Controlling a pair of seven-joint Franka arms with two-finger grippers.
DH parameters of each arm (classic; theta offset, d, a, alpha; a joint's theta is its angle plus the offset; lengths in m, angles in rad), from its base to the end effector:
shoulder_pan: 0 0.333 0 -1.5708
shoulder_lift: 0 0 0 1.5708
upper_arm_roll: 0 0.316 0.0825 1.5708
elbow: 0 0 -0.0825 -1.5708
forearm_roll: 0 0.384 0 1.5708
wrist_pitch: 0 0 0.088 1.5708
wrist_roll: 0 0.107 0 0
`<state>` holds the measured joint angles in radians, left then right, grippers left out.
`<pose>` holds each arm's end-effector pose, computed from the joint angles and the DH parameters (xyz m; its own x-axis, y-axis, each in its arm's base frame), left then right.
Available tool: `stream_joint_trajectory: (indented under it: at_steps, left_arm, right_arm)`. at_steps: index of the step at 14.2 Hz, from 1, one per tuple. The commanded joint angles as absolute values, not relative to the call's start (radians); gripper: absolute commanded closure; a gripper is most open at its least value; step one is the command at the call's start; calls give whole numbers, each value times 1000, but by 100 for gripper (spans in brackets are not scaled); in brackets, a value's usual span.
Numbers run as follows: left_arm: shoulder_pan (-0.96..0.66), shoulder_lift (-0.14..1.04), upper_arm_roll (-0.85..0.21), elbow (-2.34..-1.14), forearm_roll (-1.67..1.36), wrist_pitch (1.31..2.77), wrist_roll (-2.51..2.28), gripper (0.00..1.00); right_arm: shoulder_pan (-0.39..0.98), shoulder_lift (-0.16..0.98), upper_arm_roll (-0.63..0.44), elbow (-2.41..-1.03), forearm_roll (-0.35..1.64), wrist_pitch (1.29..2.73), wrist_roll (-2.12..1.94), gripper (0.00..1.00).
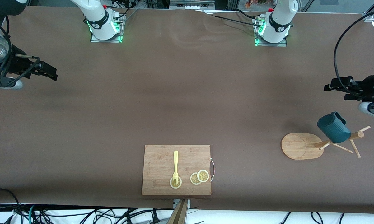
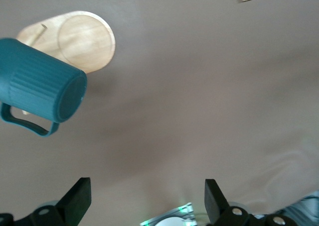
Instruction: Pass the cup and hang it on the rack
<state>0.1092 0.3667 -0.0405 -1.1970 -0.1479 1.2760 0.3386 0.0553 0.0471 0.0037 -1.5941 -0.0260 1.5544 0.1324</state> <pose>0.6272 0.0292 0.5579 0.9284 -0.3066 -0.2101 -0.2535 -0.9357 0.2454 0.5637 0.0304 0.5859 0.9938 -0.0739 -0.0825 -0.0711 -0.9968 0.0370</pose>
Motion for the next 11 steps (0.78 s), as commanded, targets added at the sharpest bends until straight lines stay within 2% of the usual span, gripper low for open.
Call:
stream_joint_trajectory:
  at_steps: [1, 4, 9, 11]
  left_arm:
    - [80, 316, -34, -1207, -95, 1322, 325, 0]
    - [68, 250, -32, -1224, -72, 1465, 291, 0]
    - [-9, 201, -32, -1261, -20, 1416, 30, 0]
    - [-11, 160, -32, -1331, -21, 1423, 31, 0]
  right_arm:
    - [38, 48, 8, -1585, -8, 1555, 130, 0]
    - [40, 48, 6, -1585, -3, 1555, 130, 0]
    - [40, 48, 6, -1585, -3, 1551, 130, 0]
    - [40, 48, 6, -1585, -3, 1551, 130, 0]
